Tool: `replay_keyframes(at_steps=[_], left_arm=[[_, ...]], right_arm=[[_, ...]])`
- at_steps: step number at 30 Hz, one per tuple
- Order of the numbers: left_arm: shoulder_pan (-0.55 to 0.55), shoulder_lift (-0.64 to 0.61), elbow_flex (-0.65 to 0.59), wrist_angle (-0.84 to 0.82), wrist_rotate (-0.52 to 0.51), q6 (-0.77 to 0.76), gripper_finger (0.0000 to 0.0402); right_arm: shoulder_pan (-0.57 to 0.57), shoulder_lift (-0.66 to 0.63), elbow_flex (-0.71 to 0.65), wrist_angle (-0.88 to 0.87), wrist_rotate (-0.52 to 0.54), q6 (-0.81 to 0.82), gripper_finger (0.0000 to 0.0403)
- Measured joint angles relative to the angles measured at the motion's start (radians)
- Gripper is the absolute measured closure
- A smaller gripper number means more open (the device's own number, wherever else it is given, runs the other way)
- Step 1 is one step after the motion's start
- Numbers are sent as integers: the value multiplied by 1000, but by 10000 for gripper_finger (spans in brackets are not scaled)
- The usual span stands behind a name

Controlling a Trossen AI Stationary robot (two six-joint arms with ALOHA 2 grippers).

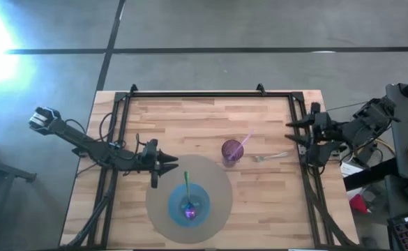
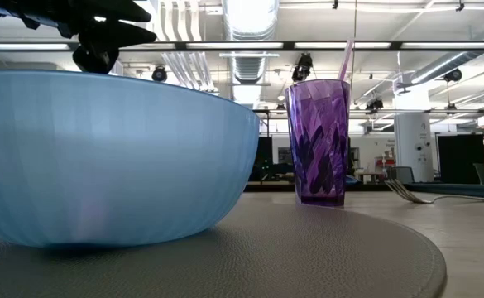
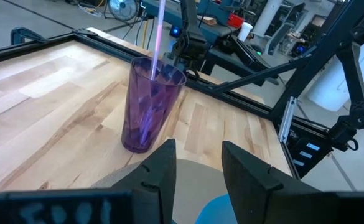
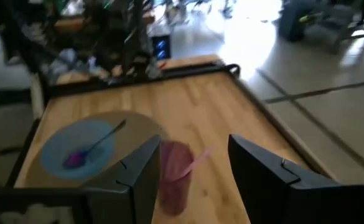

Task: Pick & Place Utensil
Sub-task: Move the purple cup to the top left of the brown placemat

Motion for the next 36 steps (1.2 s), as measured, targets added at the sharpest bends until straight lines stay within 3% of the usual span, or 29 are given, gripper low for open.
replay_keyframes(at_steps=[18, 25, 30, 36], left_arm=[[2, 0, 0, 0, 0, 0, 282], [2, 0, 0, 0, 0, -5, 282], [2, 0, 0, 0, 0, -6, 282], [2, 0, 0, 0, 0, -7, 282]], right_arm=[[-26, 159, -92, -150, -252, 61, 220], [-101, 216, -147, -212, -307, 90, 220], [-181, 227, -211, -227, -436, 89, 220], [-270, 227, -298, -221, -496, 56, 220]])
